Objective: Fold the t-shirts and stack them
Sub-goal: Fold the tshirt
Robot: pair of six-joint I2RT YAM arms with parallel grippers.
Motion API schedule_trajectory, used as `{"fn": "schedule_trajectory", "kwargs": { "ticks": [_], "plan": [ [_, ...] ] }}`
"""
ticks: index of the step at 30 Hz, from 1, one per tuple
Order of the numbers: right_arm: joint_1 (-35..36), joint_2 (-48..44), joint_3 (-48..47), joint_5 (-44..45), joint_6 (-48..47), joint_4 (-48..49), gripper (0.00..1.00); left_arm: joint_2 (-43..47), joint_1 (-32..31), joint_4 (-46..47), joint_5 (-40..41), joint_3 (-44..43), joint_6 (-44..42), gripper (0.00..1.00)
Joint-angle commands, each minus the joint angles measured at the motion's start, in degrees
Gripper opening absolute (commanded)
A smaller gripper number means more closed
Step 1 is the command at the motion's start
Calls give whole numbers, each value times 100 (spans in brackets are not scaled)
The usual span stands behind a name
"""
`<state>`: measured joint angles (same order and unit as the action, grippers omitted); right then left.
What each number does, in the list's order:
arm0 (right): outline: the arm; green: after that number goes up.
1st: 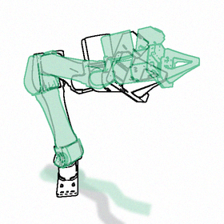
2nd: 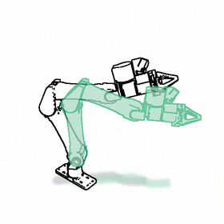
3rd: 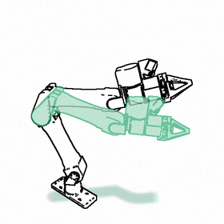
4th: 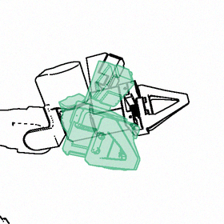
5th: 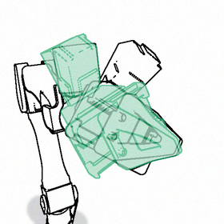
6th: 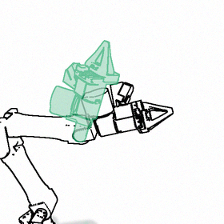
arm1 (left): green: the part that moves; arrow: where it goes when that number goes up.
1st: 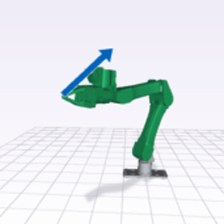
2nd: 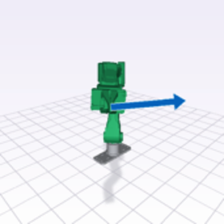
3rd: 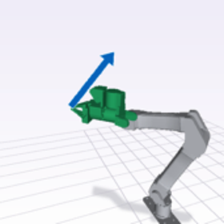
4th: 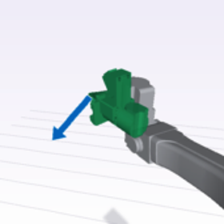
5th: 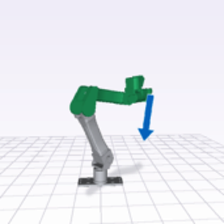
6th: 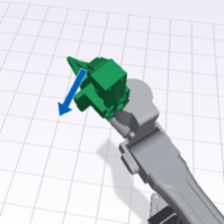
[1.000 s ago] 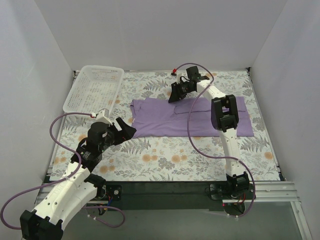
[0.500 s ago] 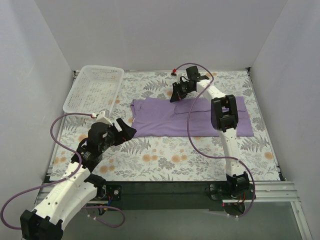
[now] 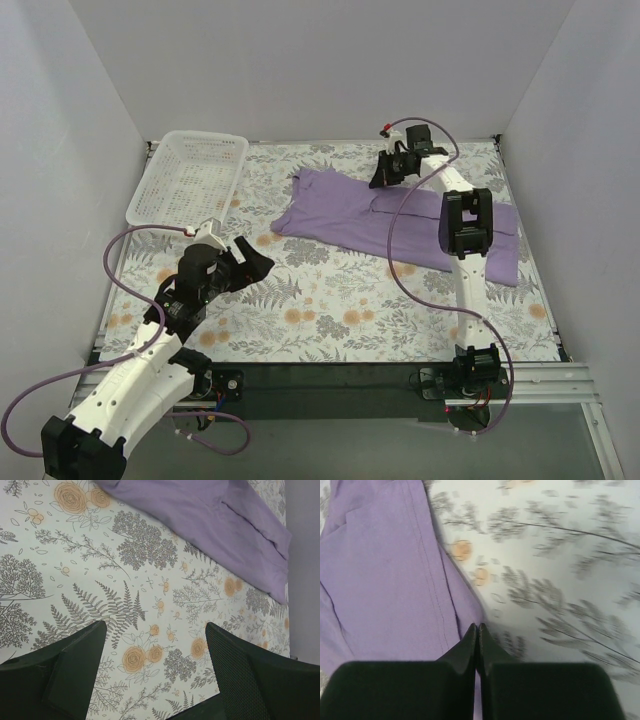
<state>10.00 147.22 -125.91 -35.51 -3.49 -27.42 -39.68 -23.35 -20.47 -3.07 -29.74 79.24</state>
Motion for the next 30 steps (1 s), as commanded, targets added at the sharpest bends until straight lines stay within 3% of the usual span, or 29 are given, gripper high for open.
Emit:
{"fn": "schedule_trajectory", "kwargs": {
  "ticks": [1, 6, 8, 9, 11, 12, 15, 18, 22, 30],
  "plan": [
    [-349, -26, -189, 789, 515, 492, 1, -40, 33, 113, -123, 3, -84, 79],
    [-762, -245, -48, 1142, 394, 580, 3, -66, 33, 175, -229, 38, -32, 79],
    [-885, -412, 13, 1134, 201, 580, 16, -75, 41, 175, -299, 29, -5, 79],
    [-920, -491, 153, 1125, 25, 571, 30, -84, 41, 175, -325, 29, 12, 80],
    [-947, -824, 355, 932, -221, 536, 47, -110, 33, 87, -352, -40, 56, 80],
    [-939, -948, 452, 845, -492, 501, 60, -127, 33, 52, -352, -85, 74, 80],
    [-938, -1537, 961, 660, -854, 290, 77, -58, 33, -62, -422, -225, 109, 80],
    [-938, -2231, 1532, 641, -1424, 53, 88, 74, 33, -150, -449, -313, 135, 82],
    [-912, -3217, 2507, 694, -2076, -71, 98, 189, 33, -220, -563, -331, 232, 82],
    [-894, -5359, 4731, 369, -3640, -334, 98, 443, 33, -115, -835, 20, 776, 83]
  ]
}}
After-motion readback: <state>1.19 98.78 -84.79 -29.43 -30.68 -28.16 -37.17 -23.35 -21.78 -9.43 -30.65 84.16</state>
